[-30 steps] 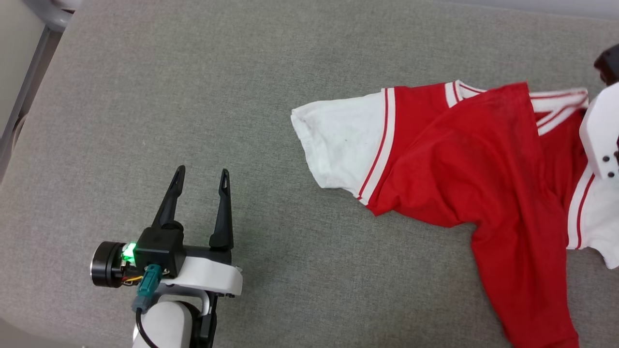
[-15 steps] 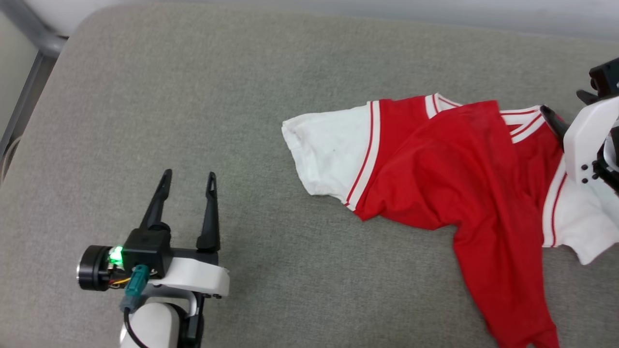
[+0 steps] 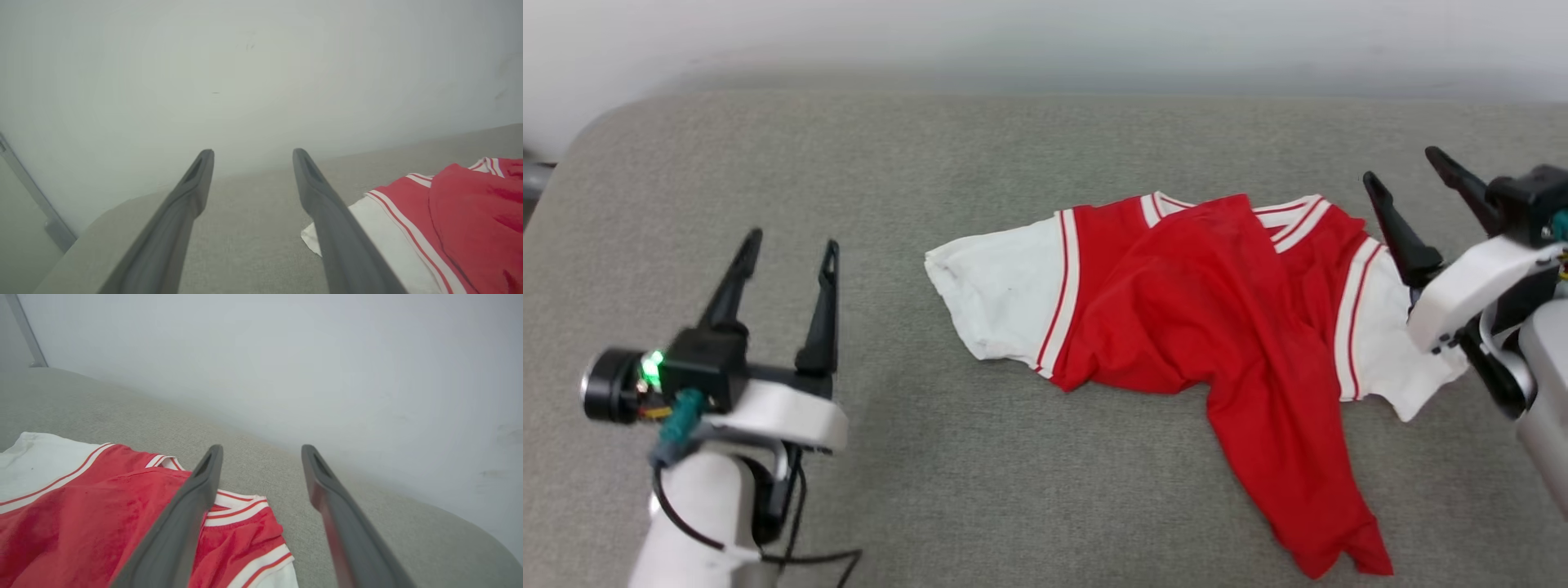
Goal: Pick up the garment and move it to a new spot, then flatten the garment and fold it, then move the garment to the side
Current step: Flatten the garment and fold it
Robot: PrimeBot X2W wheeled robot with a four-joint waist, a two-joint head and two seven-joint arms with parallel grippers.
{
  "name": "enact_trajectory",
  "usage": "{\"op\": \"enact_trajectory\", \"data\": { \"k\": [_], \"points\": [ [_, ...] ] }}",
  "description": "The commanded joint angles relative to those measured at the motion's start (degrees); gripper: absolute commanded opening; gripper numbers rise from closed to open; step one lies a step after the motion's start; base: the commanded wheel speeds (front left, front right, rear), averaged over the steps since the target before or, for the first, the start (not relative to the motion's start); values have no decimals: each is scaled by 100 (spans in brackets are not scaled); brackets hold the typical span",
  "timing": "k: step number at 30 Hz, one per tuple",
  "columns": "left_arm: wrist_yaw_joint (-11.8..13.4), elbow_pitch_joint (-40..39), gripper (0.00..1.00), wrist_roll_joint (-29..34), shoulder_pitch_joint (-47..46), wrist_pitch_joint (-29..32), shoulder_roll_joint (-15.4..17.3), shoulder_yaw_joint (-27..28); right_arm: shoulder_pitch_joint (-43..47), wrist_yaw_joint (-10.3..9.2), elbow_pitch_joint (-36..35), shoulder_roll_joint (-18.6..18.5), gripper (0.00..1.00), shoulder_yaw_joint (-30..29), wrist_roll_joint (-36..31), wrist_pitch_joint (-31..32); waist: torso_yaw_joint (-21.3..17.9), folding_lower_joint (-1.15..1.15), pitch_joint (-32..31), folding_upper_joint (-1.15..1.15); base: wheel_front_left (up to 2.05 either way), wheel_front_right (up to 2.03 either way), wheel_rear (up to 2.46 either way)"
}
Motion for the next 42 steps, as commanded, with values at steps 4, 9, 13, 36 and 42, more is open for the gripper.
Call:
{"op": "enact_trajectory", "data": {
  "k": [4, 9, 13, 36, 42],
  "points": [
    [-287, 486, 100, -255, -843, 69, 499, -225, 1311, -7, -1416, 341, 100, -1267, -802, -21, -306, 0, -89, 0, 0, 0, 0],
    [-337, 716, 100, -679, -1516, 536, 970, -672, 2391, -7, -2650, 741, 100, -2090, -1361, 317, -492, 0, -73, 0, 0, 0, 0],
    [-340, 797, 100, -1186, -1925, 1091, 1446, -1247, 2873, -7, -3330, 957, 100, -2361, -1623, 652, -609, 0, -31, 0, 0, 0, 0],
    [-336, 2069, 100, -4594, -4230, 5775, 2816, -4328, 3129, -7, -4729, 1198, 100, -2422, -1863, 1422, -1176, 0, 941, 0, 0, 0, 0],
    [-336, 2377, 100, -4700, -4287, 5888, 2859, -4892, 2990, -7, -4685, 1192, 100, -2389, -1868, 1377, -1228, 0, 1128, 0, 0, 0, 0]
  ]
}}
